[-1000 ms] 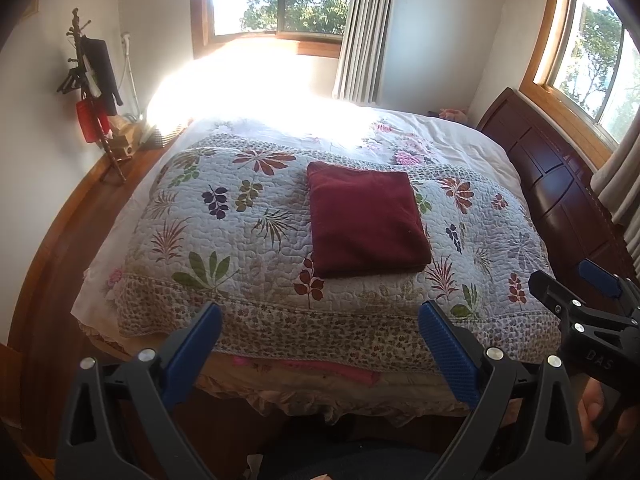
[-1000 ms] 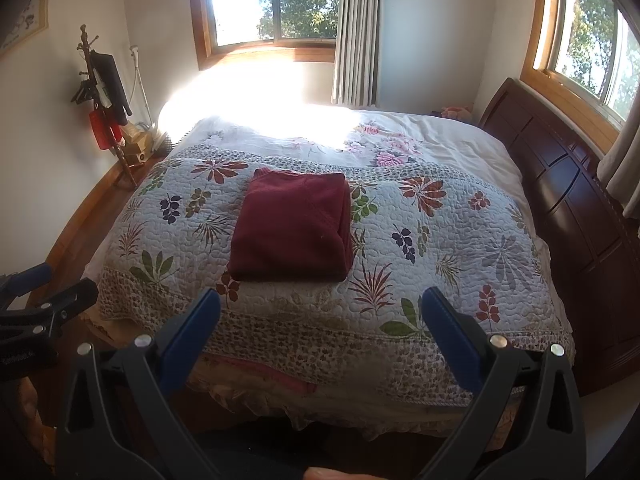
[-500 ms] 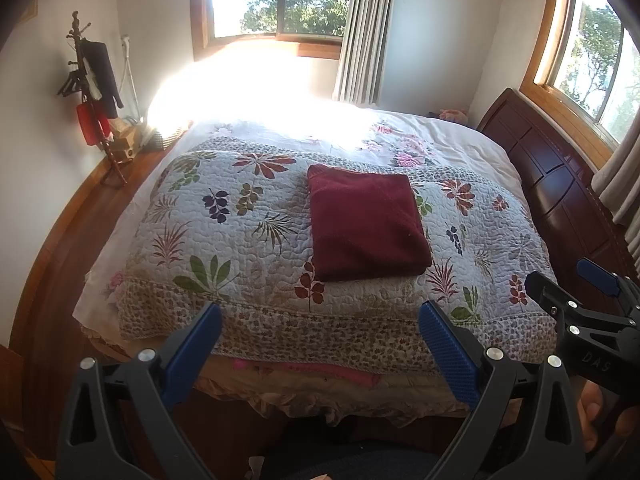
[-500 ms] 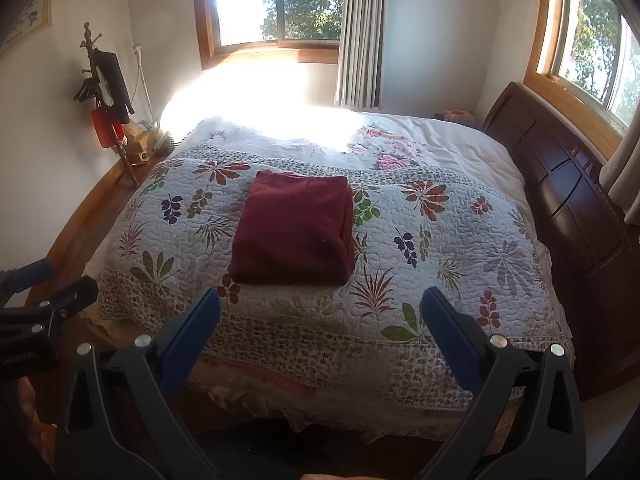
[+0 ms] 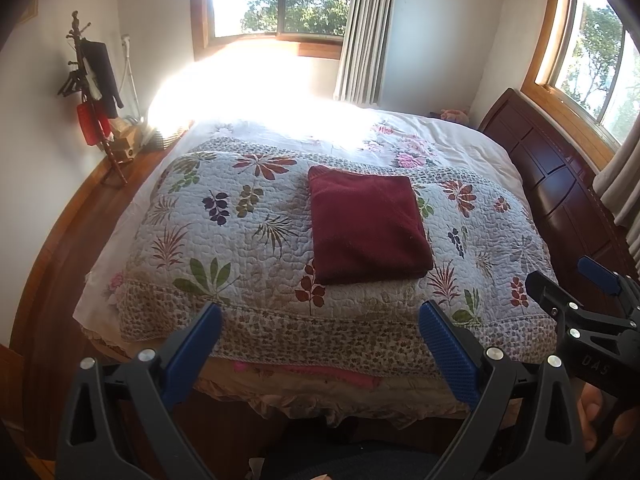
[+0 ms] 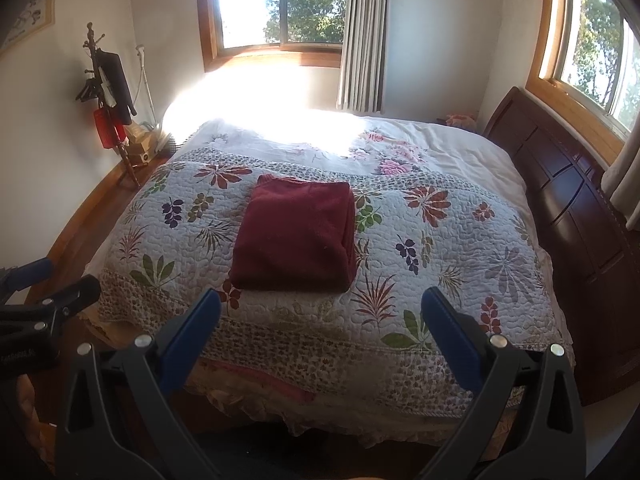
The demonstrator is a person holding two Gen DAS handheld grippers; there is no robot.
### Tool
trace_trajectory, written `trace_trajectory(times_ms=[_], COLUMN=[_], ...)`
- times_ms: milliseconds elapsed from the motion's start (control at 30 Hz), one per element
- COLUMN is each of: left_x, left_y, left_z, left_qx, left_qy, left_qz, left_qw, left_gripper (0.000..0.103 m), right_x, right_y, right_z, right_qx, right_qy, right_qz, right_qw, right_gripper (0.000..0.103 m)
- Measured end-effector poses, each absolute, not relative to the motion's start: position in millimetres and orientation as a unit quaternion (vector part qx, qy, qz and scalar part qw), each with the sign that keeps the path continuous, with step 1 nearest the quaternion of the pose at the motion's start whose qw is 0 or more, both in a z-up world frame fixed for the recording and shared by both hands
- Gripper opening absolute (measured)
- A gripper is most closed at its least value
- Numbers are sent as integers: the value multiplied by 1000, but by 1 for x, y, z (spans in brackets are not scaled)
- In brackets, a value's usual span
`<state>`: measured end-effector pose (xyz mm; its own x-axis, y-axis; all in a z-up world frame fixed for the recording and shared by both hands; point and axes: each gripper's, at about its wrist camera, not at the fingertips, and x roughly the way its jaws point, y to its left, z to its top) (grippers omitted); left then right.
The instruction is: Fold small clothes
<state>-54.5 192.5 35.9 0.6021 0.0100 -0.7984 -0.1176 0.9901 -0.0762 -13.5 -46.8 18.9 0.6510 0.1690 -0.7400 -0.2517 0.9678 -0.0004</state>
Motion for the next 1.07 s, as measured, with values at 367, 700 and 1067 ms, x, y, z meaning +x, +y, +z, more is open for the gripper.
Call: trace_trajectory(times_ms=[367, 700, 1067], left_x=[-45, -41, -33], left_y=[199, 202, 201], left_z=[37, 36, 27], left_qx=[-61, -61, -58], left_qy=[445, 447, 460], left_qz=[37, 37, 29], left_qw=[893, 892, 885], left_gripper=[99, 99, 99], right_x=[-10, -3, 5], right_y=[-47, -44, -39], right_z=[18, 17, 13], right_qx=[-50, -49, -53], right_qy=[402, 407, 417], right_qz=[116, 122, 119], right_qw=[907, 904, 900], right_gripper=[100, 100, 100])
